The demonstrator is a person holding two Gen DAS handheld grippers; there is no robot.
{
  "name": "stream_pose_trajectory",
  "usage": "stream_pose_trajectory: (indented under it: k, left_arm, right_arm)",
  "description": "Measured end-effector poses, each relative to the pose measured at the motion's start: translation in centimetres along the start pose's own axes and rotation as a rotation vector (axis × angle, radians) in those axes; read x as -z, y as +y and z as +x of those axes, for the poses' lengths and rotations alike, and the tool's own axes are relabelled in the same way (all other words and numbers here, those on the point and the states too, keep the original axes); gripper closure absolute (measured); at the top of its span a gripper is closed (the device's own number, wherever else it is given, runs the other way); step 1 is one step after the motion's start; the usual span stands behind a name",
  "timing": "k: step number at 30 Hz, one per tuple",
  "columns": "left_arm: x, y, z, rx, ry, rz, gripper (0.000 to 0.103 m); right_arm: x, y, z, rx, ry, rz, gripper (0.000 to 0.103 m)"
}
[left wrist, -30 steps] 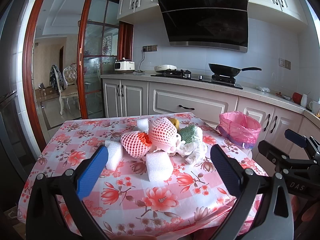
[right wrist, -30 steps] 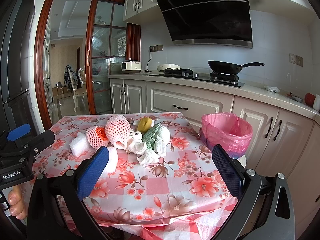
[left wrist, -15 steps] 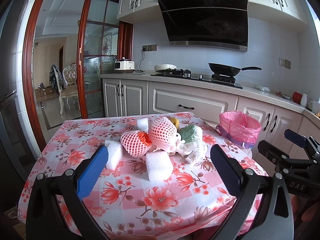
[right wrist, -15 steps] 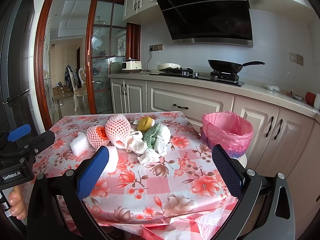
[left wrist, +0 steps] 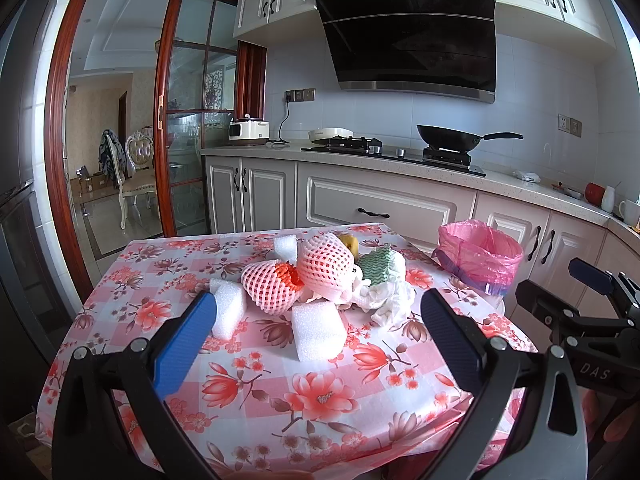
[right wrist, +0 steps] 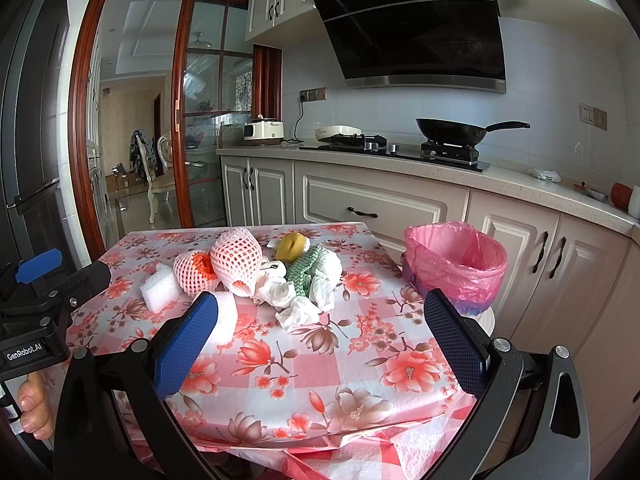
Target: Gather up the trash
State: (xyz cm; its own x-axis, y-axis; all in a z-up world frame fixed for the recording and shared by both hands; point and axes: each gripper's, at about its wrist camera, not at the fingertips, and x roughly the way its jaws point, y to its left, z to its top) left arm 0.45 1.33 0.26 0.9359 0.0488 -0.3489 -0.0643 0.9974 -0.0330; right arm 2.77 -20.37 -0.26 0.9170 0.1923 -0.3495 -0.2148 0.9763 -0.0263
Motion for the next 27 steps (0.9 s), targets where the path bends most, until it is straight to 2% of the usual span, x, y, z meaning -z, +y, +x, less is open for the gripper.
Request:
stream_pose_trajectory:
  k: [12,16,21,27]
  left_arm:
    - [0.3,0.2,0.0,-0.001,0.005,-0.005,0.004]
    - [0.6,0.9,0.1,0.069,0.008,-0.063,0.004]
    - [0.8,1.1,0.7,0.052,0.036,-0.079,0.004]
    - [0.6,1.0,0.5,0.001,0.024,-0.075,0.004]
  right_arm:
    - [0.4,0.3,0.1,-0.004,0.011,0.005,0.007]
    - [0.7,0.6,0.1,-0.005,0.013,0.005,0.007]
    - [1.2,0.9,0.0,-0.004,0.014,0.01,0.007]
    - [1.5,1.5,-1.0,-0.004,0.01,0.025,0.007]
